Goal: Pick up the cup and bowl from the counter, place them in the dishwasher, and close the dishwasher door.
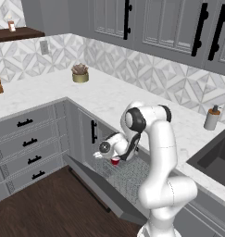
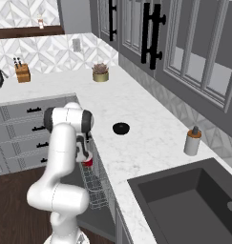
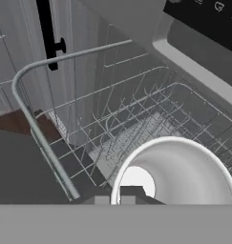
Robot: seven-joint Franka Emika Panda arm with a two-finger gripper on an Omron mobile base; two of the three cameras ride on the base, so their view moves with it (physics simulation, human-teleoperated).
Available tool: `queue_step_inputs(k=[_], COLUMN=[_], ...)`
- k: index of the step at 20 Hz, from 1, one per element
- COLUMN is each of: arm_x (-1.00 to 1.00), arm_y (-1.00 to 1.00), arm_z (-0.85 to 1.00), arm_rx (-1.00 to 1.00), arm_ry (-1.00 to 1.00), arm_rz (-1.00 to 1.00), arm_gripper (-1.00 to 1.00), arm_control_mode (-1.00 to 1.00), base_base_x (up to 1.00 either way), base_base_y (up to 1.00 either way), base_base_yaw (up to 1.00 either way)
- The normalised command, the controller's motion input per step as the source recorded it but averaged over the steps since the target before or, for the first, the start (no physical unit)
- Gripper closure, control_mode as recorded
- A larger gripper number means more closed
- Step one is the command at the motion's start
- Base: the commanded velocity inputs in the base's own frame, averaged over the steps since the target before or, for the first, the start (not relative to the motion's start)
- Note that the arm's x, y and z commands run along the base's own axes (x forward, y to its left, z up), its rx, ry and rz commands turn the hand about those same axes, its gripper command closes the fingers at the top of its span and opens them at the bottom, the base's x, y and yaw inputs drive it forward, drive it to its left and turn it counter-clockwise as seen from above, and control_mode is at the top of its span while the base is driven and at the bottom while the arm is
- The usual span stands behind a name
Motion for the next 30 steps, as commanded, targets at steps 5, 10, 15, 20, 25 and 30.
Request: queue_step_inputs(k=[5,10,15,20,25,30], arm_x=[0.2,0.04,-0.01,-0.17,-0.23,-0.35], arm_y=[0.0,0.0,0.0,0.02,0.01,0.01], arm_z=[-0.54,-0.3,-0.04,0.26,0.96,1.0], arm_rx=[-0.06,0.0,0.01,0.0,0.0,0.0], arm_ry=[0.0,0.0,-0.04,-0.1,-0.12,0.0], arm_rz=[0.0,0.0,0.0,0.0,-0.04,-0.1], arm_gripper=[1.0,-1.0,-1.0,-1.0,-1.0,-1.0], arm_control_mode=[-1.0,-1.0,-1.0,-1.0,-1.0,-1.0], base_base_x=[0.0,0.0,0.0,0.0,0.0,0.0], base_base_y=[0.0,0.0,0.0,0.0,0.0,0.0], base_base_yaw=[0.0,0.0,0.0,0.0,0.0,0.0])
